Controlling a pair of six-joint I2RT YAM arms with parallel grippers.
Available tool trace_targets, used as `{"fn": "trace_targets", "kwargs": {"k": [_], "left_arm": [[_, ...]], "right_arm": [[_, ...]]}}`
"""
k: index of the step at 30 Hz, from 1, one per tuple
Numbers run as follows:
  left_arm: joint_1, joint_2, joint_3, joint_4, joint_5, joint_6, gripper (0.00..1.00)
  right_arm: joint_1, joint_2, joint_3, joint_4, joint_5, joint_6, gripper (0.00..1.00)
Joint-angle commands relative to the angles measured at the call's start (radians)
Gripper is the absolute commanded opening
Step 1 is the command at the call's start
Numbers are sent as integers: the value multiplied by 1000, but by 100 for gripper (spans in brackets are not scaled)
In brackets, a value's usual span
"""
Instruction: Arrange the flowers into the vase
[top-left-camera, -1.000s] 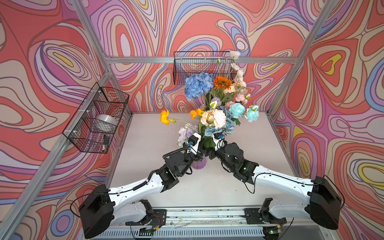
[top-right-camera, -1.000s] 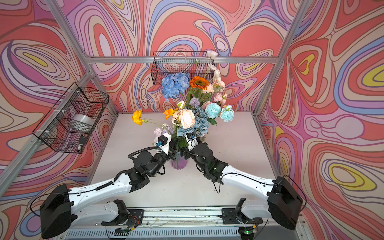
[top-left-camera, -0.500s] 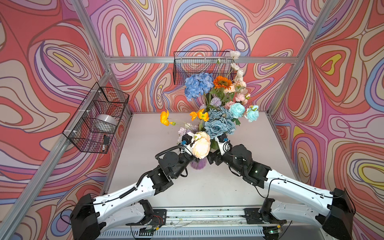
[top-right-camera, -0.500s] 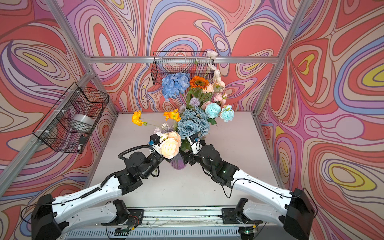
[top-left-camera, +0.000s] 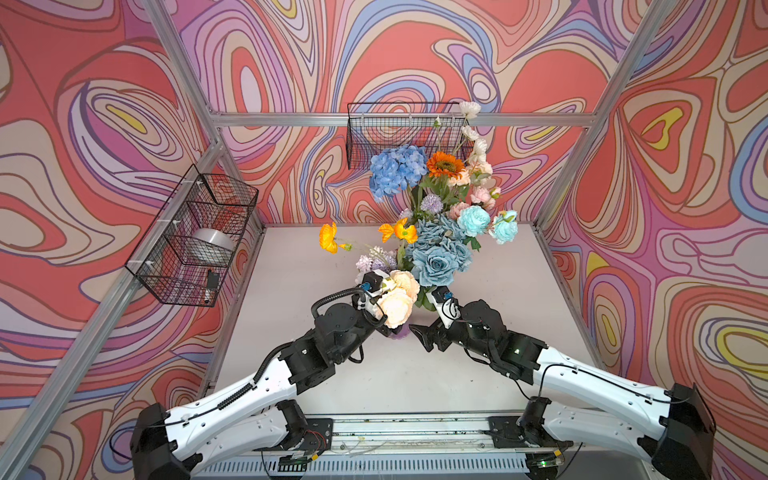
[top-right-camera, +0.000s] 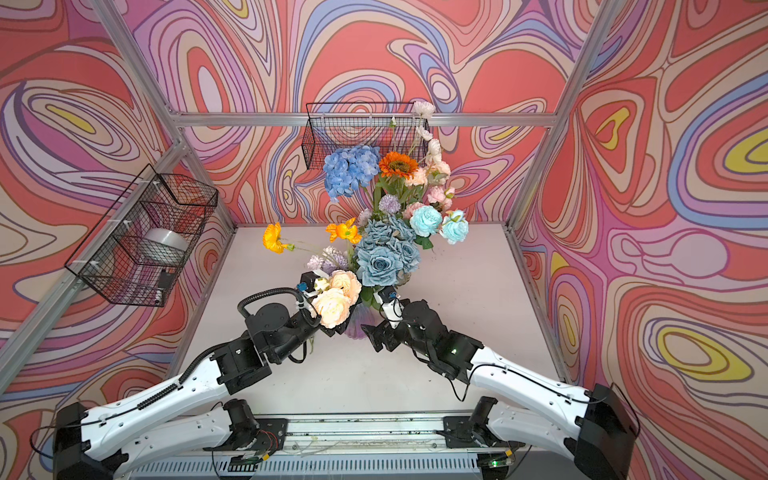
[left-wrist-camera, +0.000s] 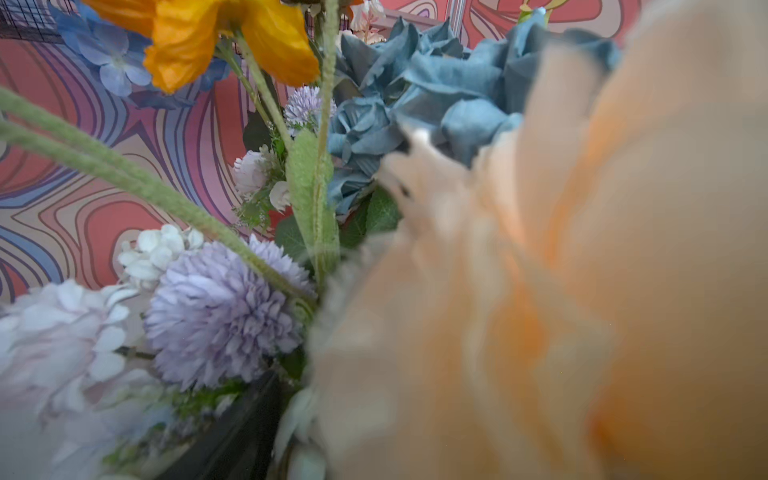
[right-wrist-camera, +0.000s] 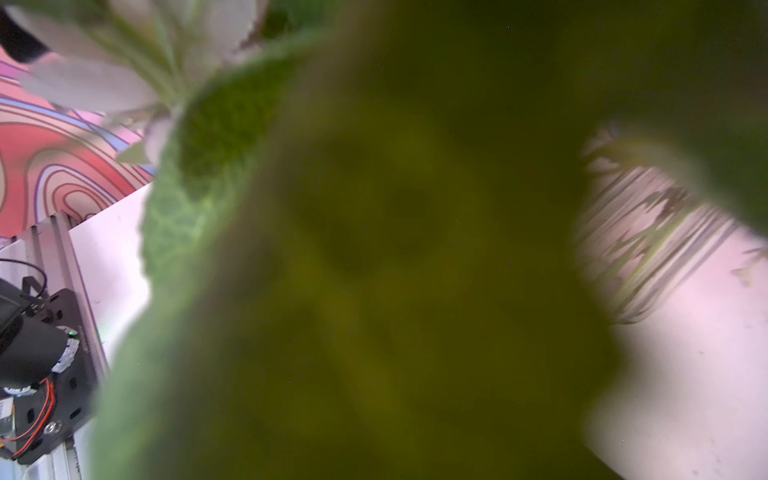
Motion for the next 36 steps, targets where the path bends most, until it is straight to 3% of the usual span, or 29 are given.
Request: {"fn": "trace_targets", "kwargs": {"k": [1, 9, 15, 21, 26, 30, 33, 36], "left_arm": [[-4, -48, -18, -163, -4, -64, 91], [-3, -148, -77, -244, -48, -128, 95], [-4, -199, -99, -370, -28, -175, 100], [-3, -297, -194, -405, -153, -221, 100], [-1, -342, -287, -399, -404, -320, 100], [8, -360, -344, -332, -503, -368, 100], [65, -354, -393, -268, -502, -399, 100], [204, -335, -425, -222, -389, -443, 100]], "right_arm": [[5, 34, -69, 186, -28, -2, 96], [5, 283, -94, 585, 60, -43, 96], [5, 426, -76, 754, 118, -48, 96], [5, 547, -77, 907, 142, -36, 95], [5, 630, -50, 970, 174, -31, 91], [5, 682, -40, 1015, 192, -31, 86], [5, 729, -2, 1030, 174, -34, 85], [5, 807, 61, 1029, 155, -28, 85]]}}
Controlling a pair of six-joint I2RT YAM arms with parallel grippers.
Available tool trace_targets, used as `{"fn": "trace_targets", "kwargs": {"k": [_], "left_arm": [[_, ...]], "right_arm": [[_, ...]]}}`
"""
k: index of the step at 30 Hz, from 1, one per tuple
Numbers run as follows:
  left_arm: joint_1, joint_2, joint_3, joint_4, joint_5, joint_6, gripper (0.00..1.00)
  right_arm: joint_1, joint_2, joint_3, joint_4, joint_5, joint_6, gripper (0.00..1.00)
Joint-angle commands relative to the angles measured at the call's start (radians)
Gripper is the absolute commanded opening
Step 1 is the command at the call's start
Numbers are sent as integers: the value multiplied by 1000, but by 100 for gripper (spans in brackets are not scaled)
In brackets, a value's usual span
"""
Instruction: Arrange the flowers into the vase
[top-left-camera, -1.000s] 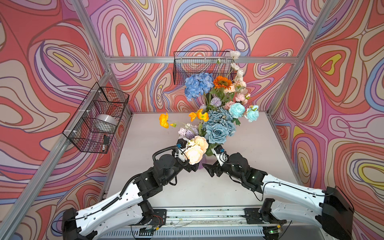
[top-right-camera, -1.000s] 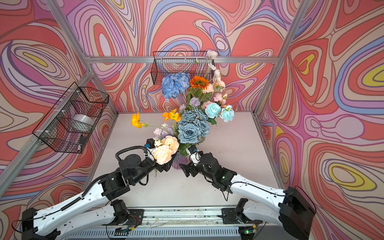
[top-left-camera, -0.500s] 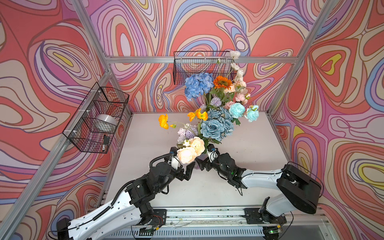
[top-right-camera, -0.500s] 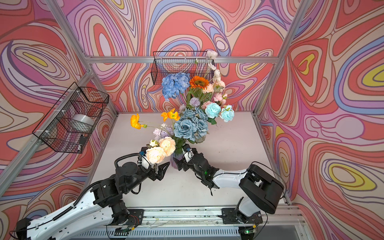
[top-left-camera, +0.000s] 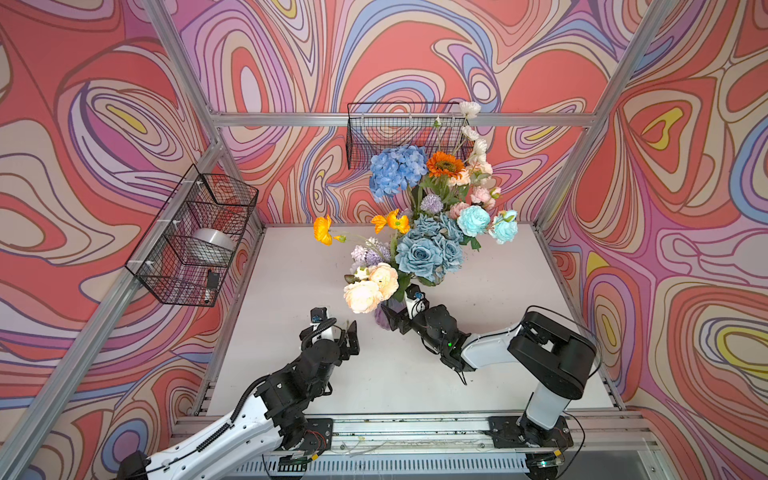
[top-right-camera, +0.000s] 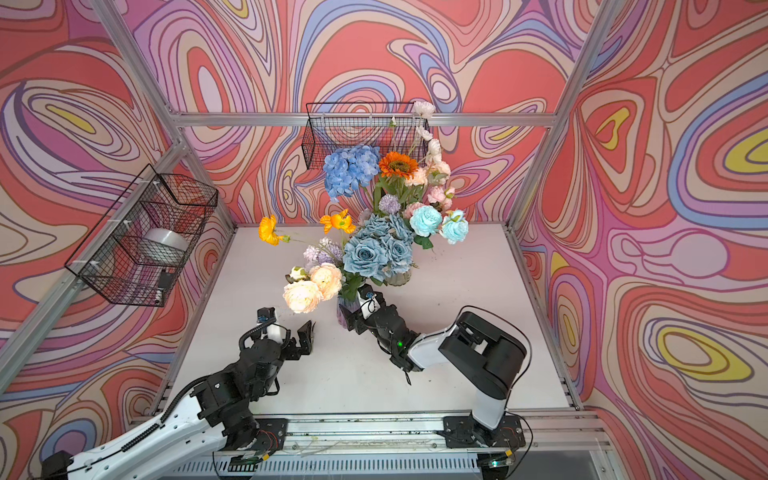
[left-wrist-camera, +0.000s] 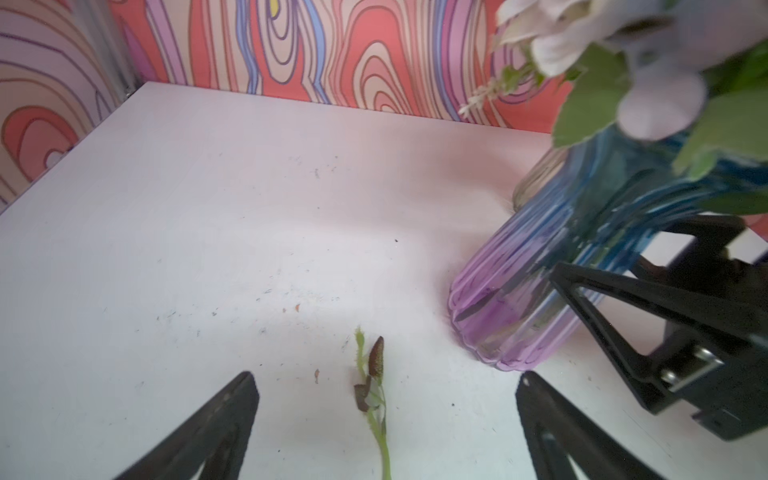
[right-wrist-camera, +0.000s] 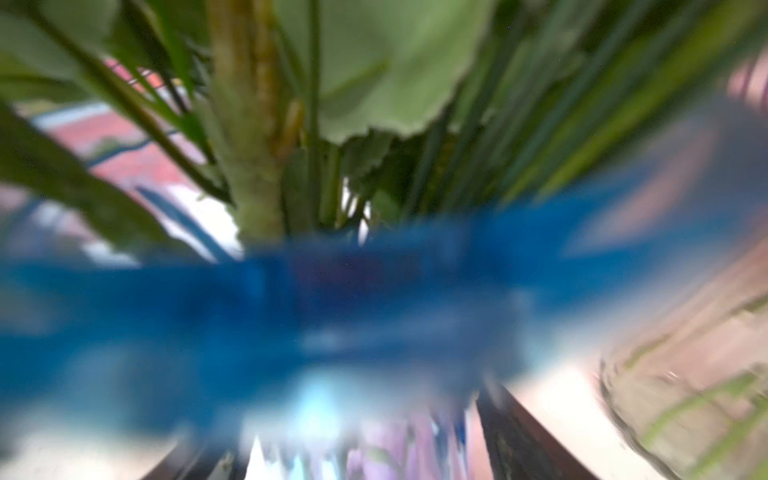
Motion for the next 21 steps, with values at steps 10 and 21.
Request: {"fn": "trace_targets", "kwargs": {"k": [10, 21], "left_arm": [[418, 77, -69, 206, 221, -124, 100], [476, 64, -57, 243, 200, -54, 100]], "right_arm": [[2, 270, 308, -50, -69, -8, 84], [2, 316, 442, -129, -31, -31, 97]]}}
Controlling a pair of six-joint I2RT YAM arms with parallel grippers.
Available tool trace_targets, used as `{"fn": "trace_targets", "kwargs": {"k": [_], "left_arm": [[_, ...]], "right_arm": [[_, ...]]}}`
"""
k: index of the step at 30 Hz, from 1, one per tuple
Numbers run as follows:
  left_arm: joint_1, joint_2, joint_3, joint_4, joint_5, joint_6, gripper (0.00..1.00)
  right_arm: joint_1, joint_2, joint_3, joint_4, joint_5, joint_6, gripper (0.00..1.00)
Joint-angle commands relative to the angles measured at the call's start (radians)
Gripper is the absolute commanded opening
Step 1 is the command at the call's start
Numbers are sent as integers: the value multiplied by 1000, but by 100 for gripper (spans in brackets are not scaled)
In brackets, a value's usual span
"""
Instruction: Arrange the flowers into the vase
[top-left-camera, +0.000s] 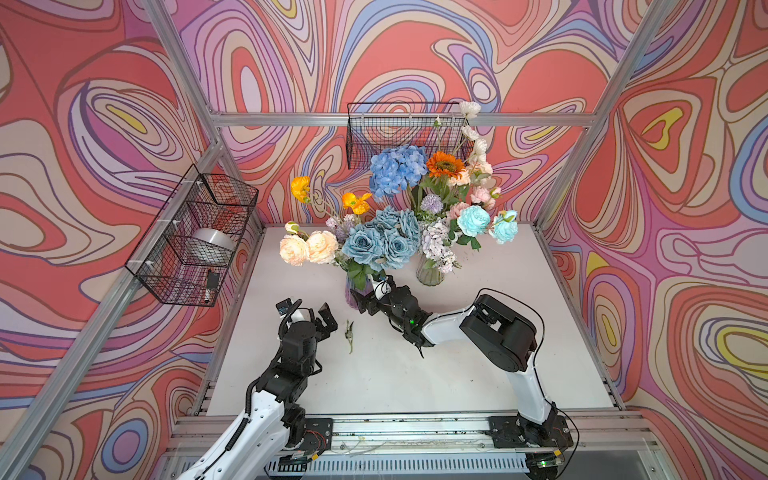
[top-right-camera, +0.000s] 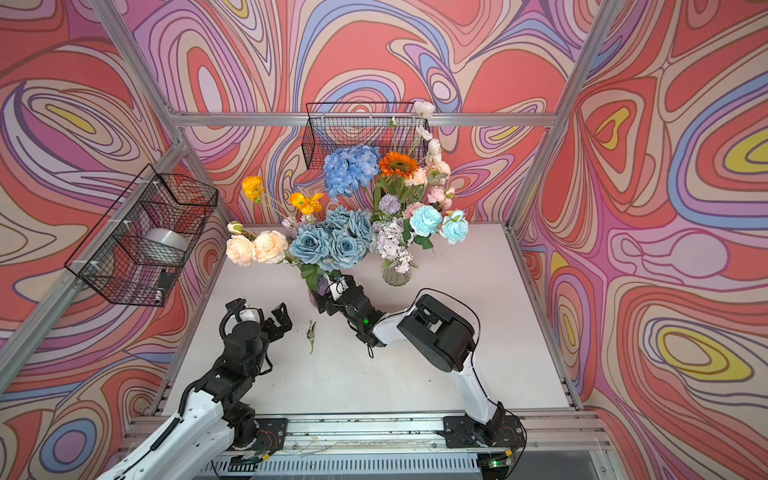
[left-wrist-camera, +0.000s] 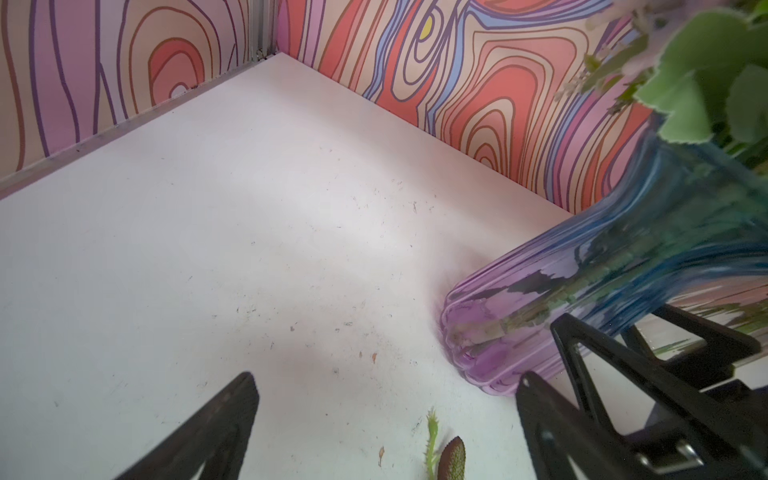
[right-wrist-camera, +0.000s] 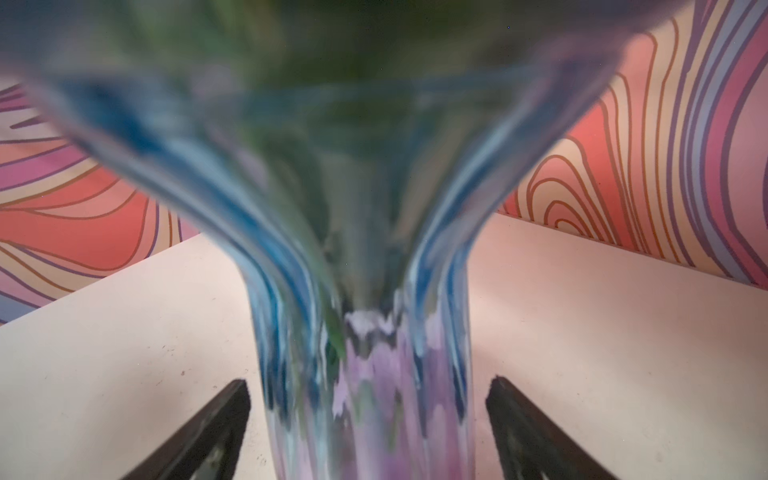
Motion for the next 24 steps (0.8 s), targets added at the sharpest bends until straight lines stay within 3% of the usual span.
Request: {"fn": "trace_targets", "kwargs": {"k": [1, 8, 13, 18, 24], "left_arm": [[26, -12, 13, 19, -20, 42, 100], [141, 43, 25, 66, -45, 85, 100], [145, 166, 39, 190, -111, 237, 100], [154, 325, 69, 320, -103, 390, 100], [169, 533, 79, 474, -55, 498, 100]], "right_arm": [[2, -50, -33, -47, 9, -15, 98], [-2, -326, -259, -218, 51, 26, 98], [-30, -530, -339, -479, 159, 52, 98], [-164, -707, -384, -710, 206, 96, 98], [-359, -891, -469, -713, 208, 23, 98]]}}
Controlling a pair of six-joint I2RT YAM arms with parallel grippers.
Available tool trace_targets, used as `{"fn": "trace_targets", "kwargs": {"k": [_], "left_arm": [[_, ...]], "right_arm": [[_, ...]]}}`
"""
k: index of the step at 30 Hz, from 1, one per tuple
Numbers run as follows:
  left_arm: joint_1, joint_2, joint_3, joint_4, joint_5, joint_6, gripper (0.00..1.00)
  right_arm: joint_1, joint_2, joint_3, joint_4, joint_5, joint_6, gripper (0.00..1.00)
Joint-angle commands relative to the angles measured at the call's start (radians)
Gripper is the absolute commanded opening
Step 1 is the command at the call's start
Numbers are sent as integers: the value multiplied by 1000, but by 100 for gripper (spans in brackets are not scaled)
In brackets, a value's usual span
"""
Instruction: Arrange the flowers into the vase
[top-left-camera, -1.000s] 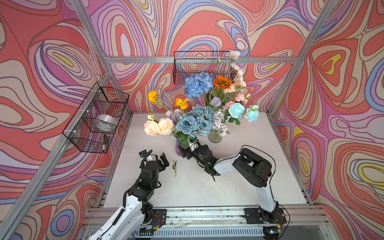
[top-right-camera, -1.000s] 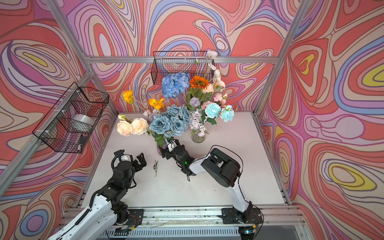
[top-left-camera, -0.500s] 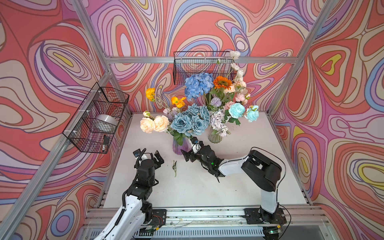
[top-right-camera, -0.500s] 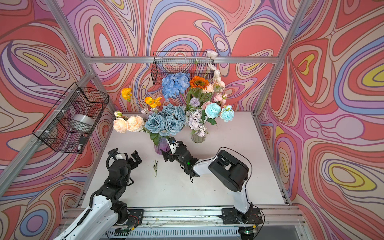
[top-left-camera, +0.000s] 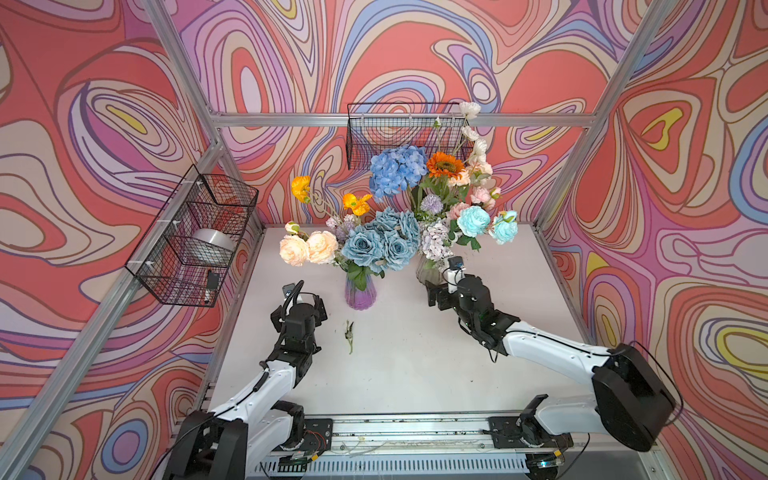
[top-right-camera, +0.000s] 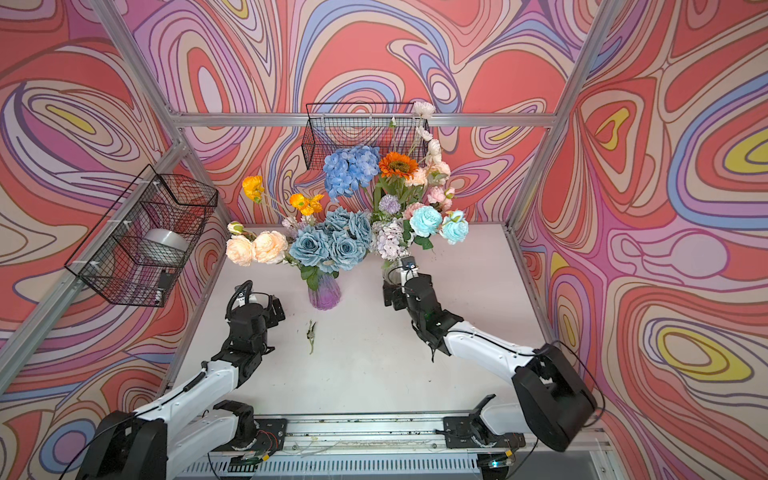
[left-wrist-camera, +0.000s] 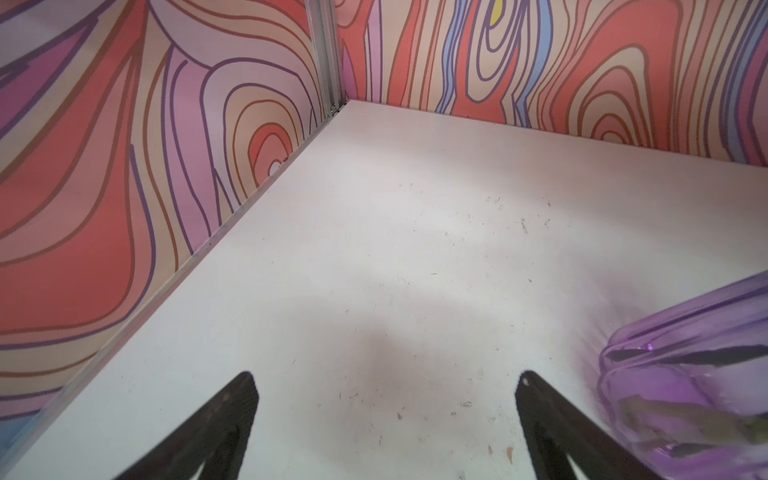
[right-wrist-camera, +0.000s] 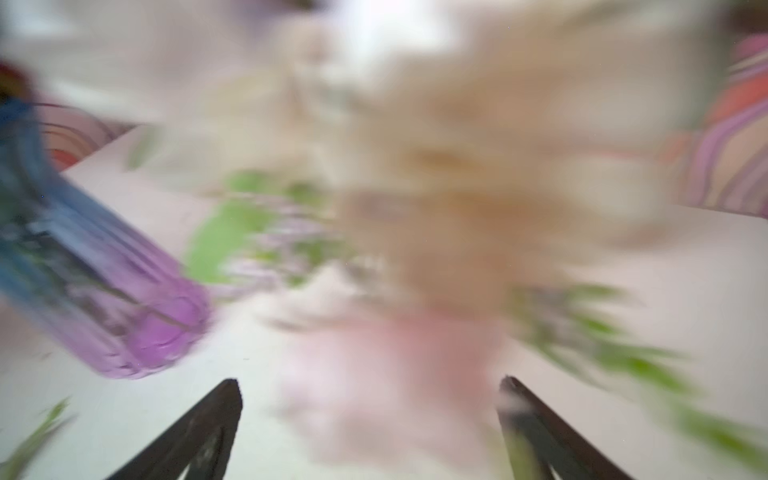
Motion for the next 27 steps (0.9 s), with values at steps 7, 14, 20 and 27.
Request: {"fn": "trace_targets", "kwargs": {"k": [7, 14, 20, 27], "left_arm": [[92, 239, 94, 169, 188, 117, 100], [144, 310, 80, 323, 257, 178, 100], [156, 417, 20, 511, 390, 207, 100], [162, 445, 20, 555, 407, 214, 99]], "right_arm": [[-286, 67, -94, 181, -3, -97, 98], [-449, 308, -25, 249, -222, -81, 98], [-463, 336, -106, 432, -228, -189, 98], [-540, 411, -240, 771, -263, -110, 98]]}}
